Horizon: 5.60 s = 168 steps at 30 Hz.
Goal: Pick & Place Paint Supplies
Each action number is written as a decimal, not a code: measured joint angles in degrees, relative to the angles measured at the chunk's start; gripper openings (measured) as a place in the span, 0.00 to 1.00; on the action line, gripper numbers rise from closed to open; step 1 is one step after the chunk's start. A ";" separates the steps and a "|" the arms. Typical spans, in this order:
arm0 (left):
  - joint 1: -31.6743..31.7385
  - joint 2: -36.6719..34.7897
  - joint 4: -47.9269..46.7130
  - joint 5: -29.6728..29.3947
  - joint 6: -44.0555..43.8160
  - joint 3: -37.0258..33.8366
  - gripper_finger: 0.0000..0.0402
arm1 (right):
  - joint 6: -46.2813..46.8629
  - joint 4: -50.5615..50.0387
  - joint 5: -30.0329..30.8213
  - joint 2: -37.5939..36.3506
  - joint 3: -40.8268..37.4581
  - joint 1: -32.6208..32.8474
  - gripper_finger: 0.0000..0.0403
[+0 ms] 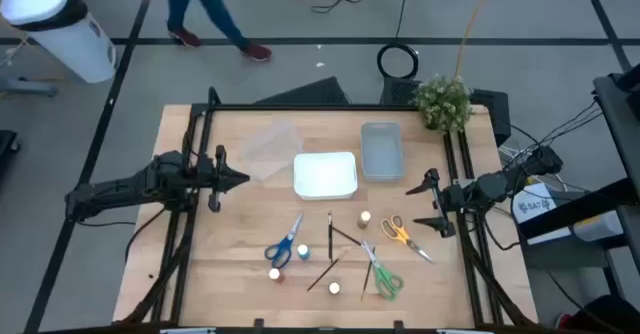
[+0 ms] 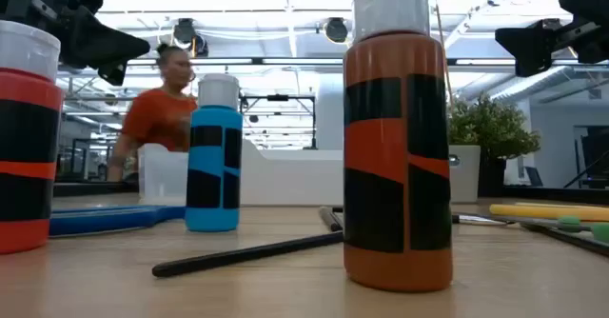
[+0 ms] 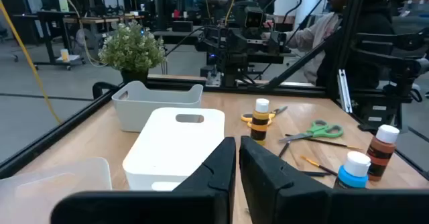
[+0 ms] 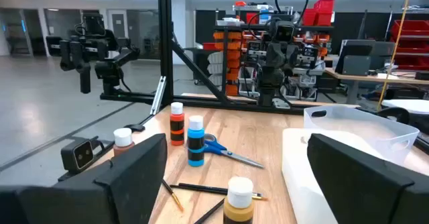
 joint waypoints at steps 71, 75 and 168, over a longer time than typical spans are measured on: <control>0.00 -0.01 0.01 -0.02 -0.01 -0.01 0.08 | 0.00 0.00 0.00 0.01 0.00 0.00 0.85; 0.00 -0.01 0.00 -0.01 0.00 -0.02 0.08 | 0.00 -0.02 0.00 0.00 0.00 0.00 0.86; 0.00 0.00 0.01 -0.01 -0.01 -0.01 0.08 | 13.55 11.18 6.76 -0.01 0.00 0.00 0.86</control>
